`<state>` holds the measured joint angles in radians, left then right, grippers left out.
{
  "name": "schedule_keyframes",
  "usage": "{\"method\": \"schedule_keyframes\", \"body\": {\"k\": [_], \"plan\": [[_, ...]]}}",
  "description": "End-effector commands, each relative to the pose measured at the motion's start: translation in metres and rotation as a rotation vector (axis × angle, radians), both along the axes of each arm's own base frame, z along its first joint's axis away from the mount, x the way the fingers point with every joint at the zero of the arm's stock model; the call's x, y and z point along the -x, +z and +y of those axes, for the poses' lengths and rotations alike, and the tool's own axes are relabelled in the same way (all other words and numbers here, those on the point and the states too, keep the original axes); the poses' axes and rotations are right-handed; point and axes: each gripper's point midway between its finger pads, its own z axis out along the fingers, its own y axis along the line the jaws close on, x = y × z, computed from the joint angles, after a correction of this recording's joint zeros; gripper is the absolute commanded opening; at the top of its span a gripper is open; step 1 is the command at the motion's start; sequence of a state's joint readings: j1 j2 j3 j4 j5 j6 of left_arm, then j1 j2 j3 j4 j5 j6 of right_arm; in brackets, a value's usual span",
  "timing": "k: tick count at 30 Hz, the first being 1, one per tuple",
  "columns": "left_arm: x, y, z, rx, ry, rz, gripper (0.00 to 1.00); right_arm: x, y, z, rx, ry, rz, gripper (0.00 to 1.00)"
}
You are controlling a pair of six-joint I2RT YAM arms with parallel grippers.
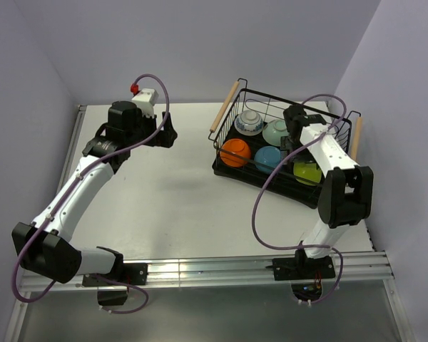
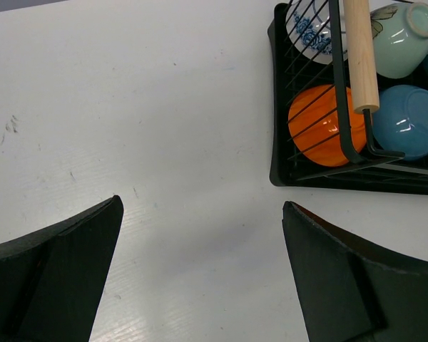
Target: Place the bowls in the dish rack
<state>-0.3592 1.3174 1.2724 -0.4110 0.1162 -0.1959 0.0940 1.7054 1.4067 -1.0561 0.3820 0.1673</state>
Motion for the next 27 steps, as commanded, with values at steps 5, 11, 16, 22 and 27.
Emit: {"method": "schedule_keyframes", "body": {"k": [5,11,16,22,27], "plan": [[-0.004,0.036,-0.004,0.01,-0.037,-0.075,0.99,-0.012,0.056,0.001,-0.003,0.013,-0.177,1.0],[0.003,0.049,-0.012,0.034,-0.096,-0.08,0.99,-0.023,0.099,0.004,-0.025,0.06,-0.311,1.0],[0.007,0.059,-0.022,0.06,-0.14,-0.052,0.99,-0.031,0.162,0.039,-0.205,0.2,-0.519,1.0],[0.016,0.062,-0.027,0.09,-0.172,-0.003,1.0,-0.013,0.212,0.101,-0.498,0.46,-0.671,1.0],[0.04,0.06,-0.029,0.107,-0.233,0.002,0.99,0.029,0.215,0.158,-0.758,0.688,-0.659,1.0]]}}
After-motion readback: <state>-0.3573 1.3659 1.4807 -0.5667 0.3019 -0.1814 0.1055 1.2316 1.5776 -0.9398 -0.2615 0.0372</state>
